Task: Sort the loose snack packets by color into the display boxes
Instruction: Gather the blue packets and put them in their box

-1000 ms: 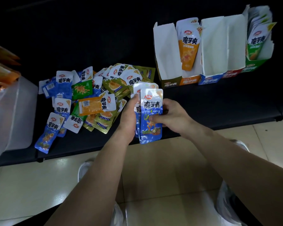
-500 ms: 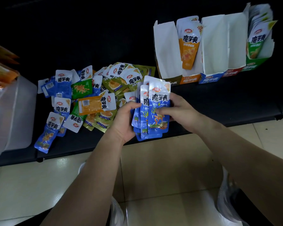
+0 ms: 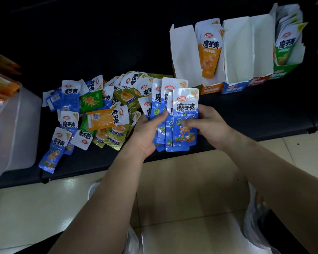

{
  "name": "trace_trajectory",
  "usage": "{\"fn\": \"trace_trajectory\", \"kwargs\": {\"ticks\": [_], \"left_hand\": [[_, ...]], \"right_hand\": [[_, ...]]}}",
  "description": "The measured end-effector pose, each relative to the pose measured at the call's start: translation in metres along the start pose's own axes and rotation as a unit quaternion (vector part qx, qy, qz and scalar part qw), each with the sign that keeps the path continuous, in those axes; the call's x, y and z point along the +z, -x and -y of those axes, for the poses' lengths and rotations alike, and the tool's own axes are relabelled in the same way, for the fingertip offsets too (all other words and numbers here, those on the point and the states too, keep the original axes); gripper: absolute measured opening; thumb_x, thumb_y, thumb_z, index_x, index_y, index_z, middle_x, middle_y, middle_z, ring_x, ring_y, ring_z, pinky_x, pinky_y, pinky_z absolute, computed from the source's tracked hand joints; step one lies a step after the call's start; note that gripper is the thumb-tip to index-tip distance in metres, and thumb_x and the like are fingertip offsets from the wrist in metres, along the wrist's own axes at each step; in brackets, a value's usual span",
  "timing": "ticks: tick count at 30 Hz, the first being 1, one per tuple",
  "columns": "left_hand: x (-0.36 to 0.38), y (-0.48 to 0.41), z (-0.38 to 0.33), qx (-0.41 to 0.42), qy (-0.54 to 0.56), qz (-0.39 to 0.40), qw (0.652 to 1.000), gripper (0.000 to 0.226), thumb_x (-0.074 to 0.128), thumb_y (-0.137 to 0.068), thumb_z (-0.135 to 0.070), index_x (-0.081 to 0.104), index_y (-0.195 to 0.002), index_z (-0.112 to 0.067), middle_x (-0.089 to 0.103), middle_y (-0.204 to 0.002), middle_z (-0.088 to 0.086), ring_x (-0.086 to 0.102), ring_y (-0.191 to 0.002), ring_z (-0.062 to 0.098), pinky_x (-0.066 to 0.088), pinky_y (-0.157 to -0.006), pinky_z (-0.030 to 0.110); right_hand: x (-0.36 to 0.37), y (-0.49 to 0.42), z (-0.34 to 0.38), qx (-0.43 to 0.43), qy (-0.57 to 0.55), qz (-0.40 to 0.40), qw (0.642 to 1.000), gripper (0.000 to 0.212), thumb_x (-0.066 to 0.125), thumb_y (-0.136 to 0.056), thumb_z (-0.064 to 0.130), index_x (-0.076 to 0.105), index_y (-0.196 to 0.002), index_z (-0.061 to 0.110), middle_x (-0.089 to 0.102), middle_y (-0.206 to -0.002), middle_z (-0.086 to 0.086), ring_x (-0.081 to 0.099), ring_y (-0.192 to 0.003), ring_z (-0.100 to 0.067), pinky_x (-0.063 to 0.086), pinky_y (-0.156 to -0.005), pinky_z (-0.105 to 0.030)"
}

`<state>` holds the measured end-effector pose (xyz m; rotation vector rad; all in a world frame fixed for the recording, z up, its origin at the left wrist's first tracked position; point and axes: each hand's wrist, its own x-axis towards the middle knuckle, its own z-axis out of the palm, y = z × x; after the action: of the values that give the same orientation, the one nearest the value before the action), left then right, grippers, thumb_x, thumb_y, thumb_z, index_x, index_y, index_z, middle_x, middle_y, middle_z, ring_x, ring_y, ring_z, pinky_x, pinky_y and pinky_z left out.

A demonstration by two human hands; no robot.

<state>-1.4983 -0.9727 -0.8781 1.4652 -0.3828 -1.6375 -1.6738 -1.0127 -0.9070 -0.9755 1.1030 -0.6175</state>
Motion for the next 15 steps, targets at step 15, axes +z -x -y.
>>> {"fn": "trace_trajectory", "kwargs": {"ticks": [15], "left_hand": [[0.038,-0.003,-0.004,0.032,-0.016,-0.068,0.997,0.038,0.057,-0.099,-0.041,0.068,-0.119,-0.010,0.075,-0.111,0.012,0.071,-0.104,0.033,0.054,-0.094,0.055]], "right_hand": [[-0.034,0.006,0.016,-0.013,-0.081,-0.078,0.993,0.036,0.066,-0.090,-0.004,0.062,-0.124,0.006,0.073,-0.113,-0.015,0.071,-0.103,-0.036,0.055,-0.088,-0.062]]}}
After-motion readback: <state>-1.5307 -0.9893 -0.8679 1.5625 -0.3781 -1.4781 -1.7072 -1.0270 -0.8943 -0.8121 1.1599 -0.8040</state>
